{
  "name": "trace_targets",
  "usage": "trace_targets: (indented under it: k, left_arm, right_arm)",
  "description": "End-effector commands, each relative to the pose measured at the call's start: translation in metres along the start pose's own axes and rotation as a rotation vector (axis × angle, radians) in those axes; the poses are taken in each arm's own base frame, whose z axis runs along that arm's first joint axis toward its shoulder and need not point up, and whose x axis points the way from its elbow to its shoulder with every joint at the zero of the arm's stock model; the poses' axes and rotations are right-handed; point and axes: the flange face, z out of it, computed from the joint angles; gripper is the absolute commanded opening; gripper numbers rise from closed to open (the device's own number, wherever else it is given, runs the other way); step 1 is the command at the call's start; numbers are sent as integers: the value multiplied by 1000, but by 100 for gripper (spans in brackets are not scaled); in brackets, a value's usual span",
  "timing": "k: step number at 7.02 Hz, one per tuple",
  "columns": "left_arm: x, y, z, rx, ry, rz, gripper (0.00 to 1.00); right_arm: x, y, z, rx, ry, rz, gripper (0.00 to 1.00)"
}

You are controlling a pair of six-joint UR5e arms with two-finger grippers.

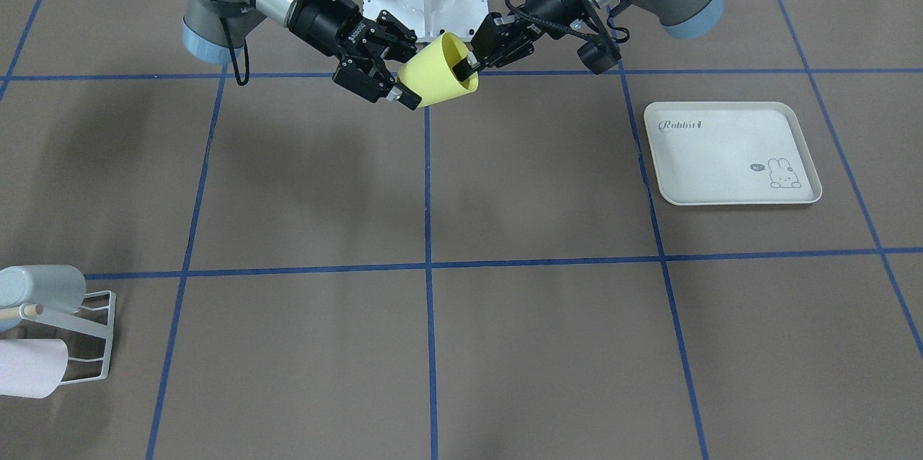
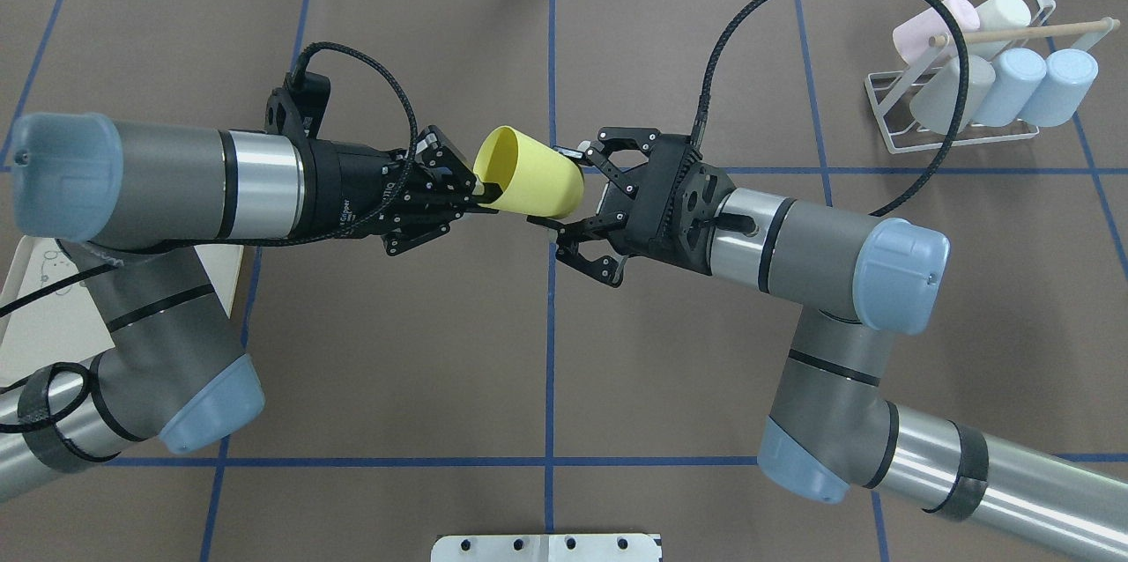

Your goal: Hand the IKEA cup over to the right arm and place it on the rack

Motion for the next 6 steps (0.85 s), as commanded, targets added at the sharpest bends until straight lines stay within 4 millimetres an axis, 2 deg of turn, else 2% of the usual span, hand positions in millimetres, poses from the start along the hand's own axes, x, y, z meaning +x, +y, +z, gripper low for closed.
trace_targets:
  k: [1,2,3,4,5,6]
  left_arm:
    - [-3,-4,-3,2,-8,110,100]
    - [-1,-6,-9,6,-5,121,100]
    - [1,-18,-20,-1,-20,139,100]
    - [-8,-37,-42,-3,-53,164,100]
    - [-27,-45,-65,10,-82,221,100]
    - [-47,-48,-81,18,-111,290,100]
  right_arm:
    - [2,7,-3,-16,-2,-1,29]
    - [10,12,-9,-26,7,-5,23]
    - [18,20,-19,-41,21,-7,16]
    - [30,28,-29,-61,40,-14,8]
    - [44,34,-34,-87,50,-19,0]
    - [72,35,-42,-118,41,-27,0]
